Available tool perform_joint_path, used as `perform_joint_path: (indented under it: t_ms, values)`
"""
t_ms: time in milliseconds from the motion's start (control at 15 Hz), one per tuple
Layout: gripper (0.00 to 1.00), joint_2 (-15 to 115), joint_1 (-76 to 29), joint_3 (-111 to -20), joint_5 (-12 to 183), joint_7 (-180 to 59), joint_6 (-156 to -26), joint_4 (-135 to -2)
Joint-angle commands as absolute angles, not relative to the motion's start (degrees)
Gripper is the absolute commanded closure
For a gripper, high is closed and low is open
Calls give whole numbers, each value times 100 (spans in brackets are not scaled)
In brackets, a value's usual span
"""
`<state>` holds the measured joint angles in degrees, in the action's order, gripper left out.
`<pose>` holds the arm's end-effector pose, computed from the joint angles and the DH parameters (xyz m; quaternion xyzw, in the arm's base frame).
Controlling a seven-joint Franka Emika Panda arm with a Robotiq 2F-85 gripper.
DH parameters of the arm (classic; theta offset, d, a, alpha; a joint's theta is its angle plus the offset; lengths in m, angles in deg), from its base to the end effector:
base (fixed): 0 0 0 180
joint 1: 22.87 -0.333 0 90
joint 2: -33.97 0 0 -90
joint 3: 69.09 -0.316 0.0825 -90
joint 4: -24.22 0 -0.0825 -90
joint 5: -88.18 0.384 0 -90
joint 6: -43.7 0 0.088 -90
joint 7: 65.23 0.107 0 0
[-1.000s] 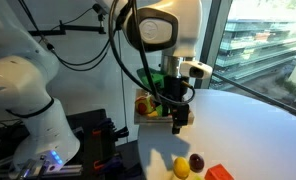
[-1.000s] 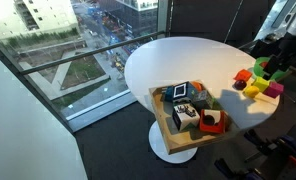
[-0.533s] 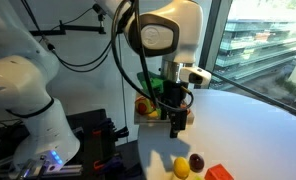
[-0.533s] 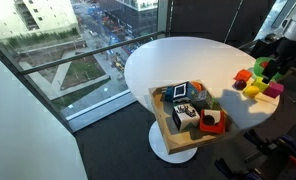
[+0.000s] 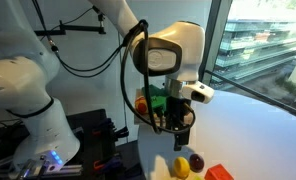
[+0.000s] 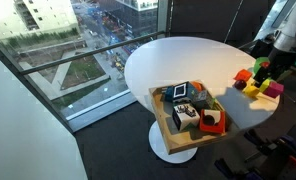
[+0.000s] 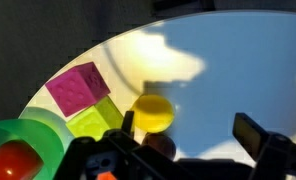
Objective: Pick up the yellow lemon toy and put in the green bowl, slide the green bowl a little to the left
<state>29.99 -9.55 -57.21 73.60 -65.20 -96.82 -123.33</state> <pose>0.3957 -0.1852 0.2818 0.9901 -0.1185 -0.0412 0.0634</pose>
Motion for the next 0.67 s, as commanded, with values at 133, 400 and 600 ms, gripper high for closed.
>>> perform_joint_path:
  t_ms: [133,400,600]
  values:
    - [0,3693,-895,-5580,7134,-6203,-10372,-12182]
    - [0,4045,-933,-5443,7090,-6177,-10757,-12135]
    - [0,4227,-957,-5341,7071,-6188,-11004,-12121]
